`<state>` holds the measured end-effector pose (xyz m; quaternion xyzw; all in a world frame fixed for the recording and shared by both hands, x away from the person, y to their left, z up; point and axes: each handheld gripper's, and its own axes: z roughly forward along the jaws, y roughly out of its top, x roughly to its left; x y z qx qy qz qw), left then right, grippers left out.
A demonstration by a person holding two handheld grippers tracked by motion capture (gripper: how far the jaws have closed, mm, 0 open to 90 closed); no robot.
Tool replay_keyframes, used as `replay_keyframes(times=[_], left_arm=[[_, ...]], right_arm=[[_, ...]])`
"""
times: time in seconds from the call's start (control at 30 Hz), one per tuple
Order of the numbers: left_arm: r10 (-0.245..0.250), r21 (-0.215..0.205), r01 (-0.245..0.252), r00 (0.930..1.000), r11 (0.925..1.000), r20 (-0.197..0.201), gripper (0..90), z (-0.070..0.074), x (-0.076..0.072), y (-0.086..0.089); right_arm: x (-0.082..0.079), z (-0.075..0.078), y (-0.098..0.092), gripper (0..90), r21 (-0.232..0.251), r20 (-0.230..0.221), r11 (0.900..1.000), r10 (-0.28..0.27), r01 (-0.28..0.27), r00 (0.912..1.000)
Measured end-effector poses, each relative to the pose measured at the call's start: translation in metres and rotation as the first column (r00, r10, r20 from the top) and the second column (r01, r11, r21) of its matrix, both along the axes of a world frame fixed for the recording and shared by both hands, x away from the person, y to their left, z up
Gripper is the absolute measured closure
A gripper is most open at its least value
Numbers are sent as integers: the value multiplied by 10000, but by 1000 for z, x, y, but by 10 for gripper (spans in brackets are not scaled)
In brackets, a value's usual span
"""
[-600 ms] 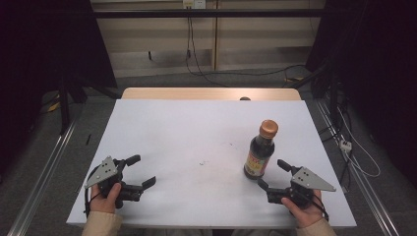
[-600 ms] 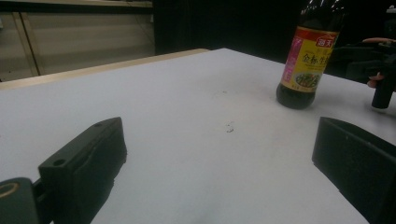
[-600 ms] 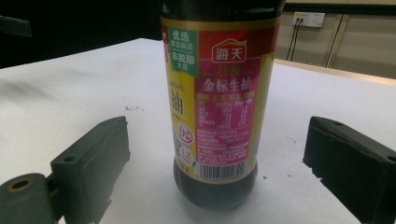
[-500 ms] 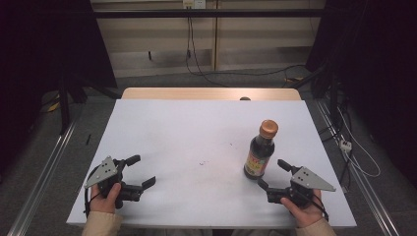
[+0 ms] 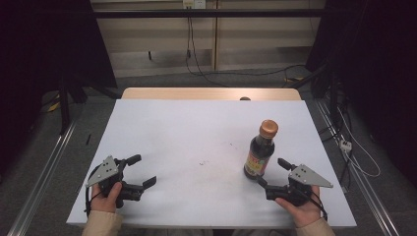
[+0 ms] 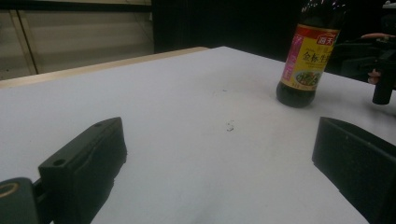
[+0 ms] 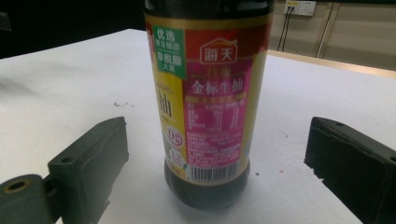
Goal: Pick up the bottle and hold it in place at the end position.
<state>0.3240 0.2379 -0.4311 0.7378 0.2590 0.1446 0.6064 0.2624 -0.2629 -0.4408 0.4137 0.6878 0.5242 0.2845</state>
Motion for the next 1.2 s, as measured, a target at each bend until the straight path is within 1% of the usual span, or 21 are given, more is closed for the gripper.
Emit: replay_keyframes(times=[0.03,0.07,0.1,0.17,0.2,0.23,0.3,0.37,0.4,0.43,0.5,0.6,0.73,0.8,0.93,1.0,1.1,1.13,1.2], left_arm=[[0,0,0,10000,10000,0,28,0,0,0],[-17,-7,17,10000,10000,9,28,0,0,0],[-40,-9,40,10000,10000,-11,28,0,1,-1],[-86,12,86,10000,10000,7,28,0,1,-1],[-114,-21,114,9999,9999,-38,28,0,1,-2],[-115,27,115,9999,9999,-26,28,0,1,-2],[-148,58,148,9999,9999,-5,28,0,1,-3],[-156,48,156,9999,9999,-5,28,0,1,-3],[-131,50,131,9999,9999,-36,28,0,1,-2],[-116,50,116,9999,9999,-61,28,0,1,-2],[-95,73,95,9999,9999,-94,28,-1,1,-1],[-90,64,91,9999,9999,-104,28,-1,1,-1],[-132,201,134,9999,9997,-57,28,-1,2,-1],[-134,235,135,9999,9996,-54,28,-1,2,-1],[-106,219,108,9999,9997,-74,28,-2,2,-1],[-90,198,91,9999,9998,-92,28,-2,2,0],[-63,182,65,9999,9998,-93,28,-2,2,0],[-68,209,69,10000,9998,-65,28,-2,3,0],[-58,166,60,9999,9998,-135,28,-2,2,0]], right_arm=[[0,0,0,56,0,0,10000,0,0,10000],[2,2,2,58,169,-60,9998,-63,64,10000],[2,4,4,65,225,-87,9997,-78,80,9999],[4,7,7,78,-6,-55,9998,-176,176,9998],[5,9,8,79,-45,-15,9995,-312,312,9995],[5,9,8,79,-45,-15,9995,-312,312,9995],[7,11,9,90,104,-66,9992,-373,374,9993],[10,15,10,103,300,-26,9981,-546,547,9985],[10,15,10,103,300,-26,9981,-546,547,9985],[12,17,11,123,451,-82,9965,-708,711,9975],[14,19,13,134,469,-90,9962,-737,740,9972],[16,22,18,144,353,-17,9964,-767,767,9971],[17,25,22,150,282,36,9962,-829,828,9966],[18,25,24,152,133,64,9957,-915,914,9958],[23,25,24,170,369,-26,9949,-934,934,9956],[24,26,25,170,376,-32,9946,-964,964,9953],[26,29,25,172,471,-26,9940,-989,989,9951],[28,31,26,172,581,1,9936,-973,971,9953],[31,33,26,173,553,-8,9944,-899,898,9959]])
